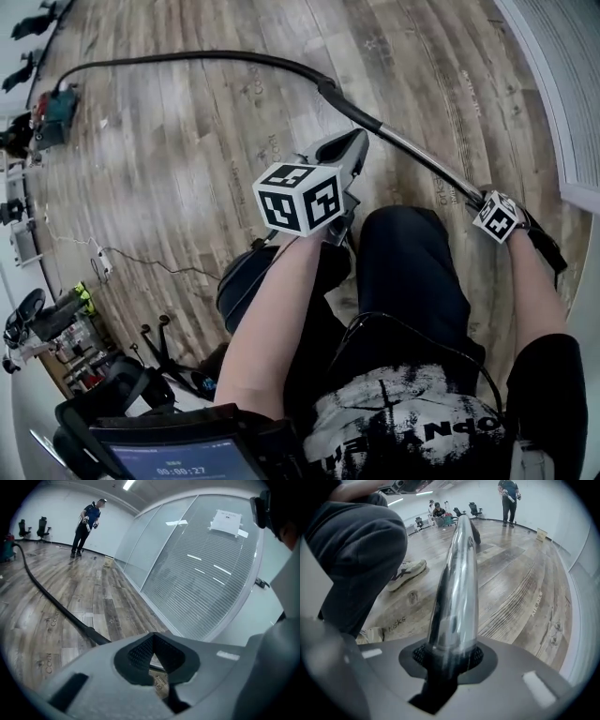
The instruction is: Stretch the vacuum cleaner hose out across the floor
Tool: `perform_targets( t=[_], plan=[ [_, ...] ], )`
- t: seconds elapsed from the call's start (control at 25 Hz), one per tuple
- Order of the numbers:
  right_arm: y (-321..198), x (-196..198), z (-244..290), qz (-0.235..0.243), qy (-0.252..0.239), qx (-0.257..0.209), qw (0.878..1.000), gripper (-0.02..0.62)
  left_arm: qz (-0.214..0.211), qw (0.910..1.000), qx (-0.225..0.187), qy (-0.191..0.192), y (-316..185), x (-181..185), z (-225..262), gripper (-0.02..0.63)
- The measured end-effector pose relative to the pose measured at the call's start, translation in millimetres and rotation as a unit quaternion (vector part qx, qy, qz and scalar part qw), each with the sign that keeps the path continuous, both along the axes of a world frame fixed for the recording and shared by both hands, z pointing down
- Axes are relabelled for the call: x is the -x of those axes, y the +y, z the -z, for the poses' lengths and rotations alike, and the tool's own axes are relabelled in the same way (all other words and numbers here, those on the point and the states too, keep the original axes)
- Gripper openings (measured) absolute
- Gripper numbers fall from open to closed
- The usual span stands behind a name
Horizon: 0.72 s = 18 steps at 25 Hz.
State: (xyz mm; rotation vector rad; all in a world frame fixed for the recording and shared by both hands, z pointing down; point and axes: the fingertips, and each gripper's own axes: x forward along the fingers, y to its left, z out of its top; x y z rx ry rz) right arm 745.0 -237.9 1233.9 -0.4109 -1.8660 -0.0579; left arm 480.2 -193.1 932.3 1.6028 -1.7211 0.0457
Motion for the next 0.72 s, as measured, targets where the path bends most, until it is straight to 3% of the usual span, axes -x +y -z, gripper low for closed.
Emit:
perform_targets(
  t=[0.28,0.6,0.72],
  plan=[
    [14.6,-15.8,-46.5,0.029,0.029,-0.021,0.999,0.114,0.012,0.9992,0.010,-0.037,23.1,-13.3,-3.8,0.000],
    [11.2,-14.9,-69.9,0.007,0.035,-0.020,0.999,0.210,0.013,0.9993,0.005,-0.035,31.3,-23.4,-5.1,0.000],
    [5.0,-14.5,-66.3,-0.029,0.018,-0.011,0.999,0.169,0.011,0.9990,0.006,-0.042,37.3,-23.8,-5.2,0.000]
  ],
)
